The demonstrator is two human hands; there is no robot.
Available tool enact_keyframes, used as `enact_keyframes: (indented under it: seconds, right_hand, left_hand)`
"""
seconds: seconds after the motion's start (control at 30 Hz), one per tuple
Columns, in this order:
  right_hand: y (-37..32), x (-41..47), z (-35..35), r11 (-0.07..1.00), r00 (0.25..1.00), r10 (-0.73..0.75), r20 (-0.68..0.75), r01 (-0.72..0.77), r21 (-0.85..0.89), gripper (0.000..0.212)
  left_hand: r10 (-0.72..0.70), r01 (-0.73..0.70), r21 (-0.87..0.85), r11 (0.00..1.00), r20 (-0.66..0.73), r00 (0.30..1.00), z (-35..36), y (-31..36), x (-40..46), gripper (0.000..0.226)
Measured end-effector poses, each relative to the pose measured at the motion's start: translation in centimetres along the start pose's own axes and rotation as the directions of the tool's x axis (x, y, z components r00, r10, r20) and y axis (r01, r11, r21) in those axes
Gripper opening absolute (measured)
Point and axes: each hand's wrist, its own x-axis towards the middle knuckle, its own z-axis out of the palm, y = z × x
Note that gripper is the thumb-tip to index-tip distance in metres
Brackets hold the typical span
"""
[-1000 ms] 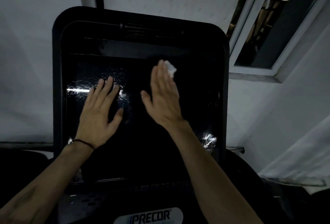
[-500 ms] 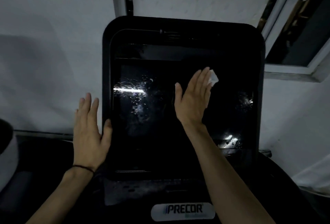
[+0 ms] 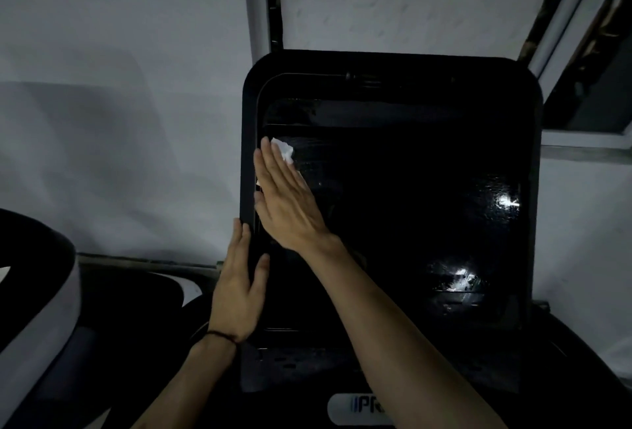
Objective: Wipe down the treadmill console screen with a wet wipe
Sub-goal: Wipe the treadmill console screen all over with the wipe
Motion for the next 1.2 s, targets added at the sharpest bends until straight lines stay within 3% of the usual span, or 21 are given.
enact_keyframes:
  seconds: [0.3, 0.57, 0.77, 0.97, 1.1, 1.2]
  right_hand:
    - [-2.3, 2.8, 1.0, 0.992, 0.992, 0.115, -0.054, -0.112, 0.064, 0.082]
    - [-1.8, 2.9, 1.1, 0.976, 0.981, 0.189, -0.043, -0.192, -0.101, 0.095]
    - [5.1, -2.2, -1.7, 0.947, 0.961, 0.264, -0.087, -0.275, -0.166, 0.091]
    - [17.1, -11.9, -7.1, 0.825, 0.857, 0.454, -0.242, -0.507, -0.249, 0.085]
    - [22.2, -17.1, -10.2, 0.781, 0.785, 0.569, -0.244, -0.609, -0.139, 0.086]
    - [22.0, -17.1, -10.0, 0.750, 0.740, 0.614, -0.276, -0.655, -0.088, 0.086]
  left_hand:
    - [0.050, -0.050, -0.025, 0.998, 0.000, 0.999, -0.4, 0.1, 0.0, 0.066]
    - [0.062, -0.062, 0.016, 0.998, 0.027, 0.998, -0.6, -0.4, 0.0, 0.061]
    - [0.041, -0.041, -0.008, 0.999, 0.006, 0.999, -0.3, -0.7, -0.1, 0.067]
    - [-0.008, 0.007, -0.049, 0.999, -0.017, 1.000, 0.5, 0.0, -0.3, 0.072]
    - [-0.020, 0.018, -0.079, 0.997, -0.022, 1.000, 0.2, 0.5, -0.3, 0.078]
    - [-0.042, 0.040, -0.092, 0.995, -0.018, 0.999, 0.1, 0.8, -0.3, 0.078]
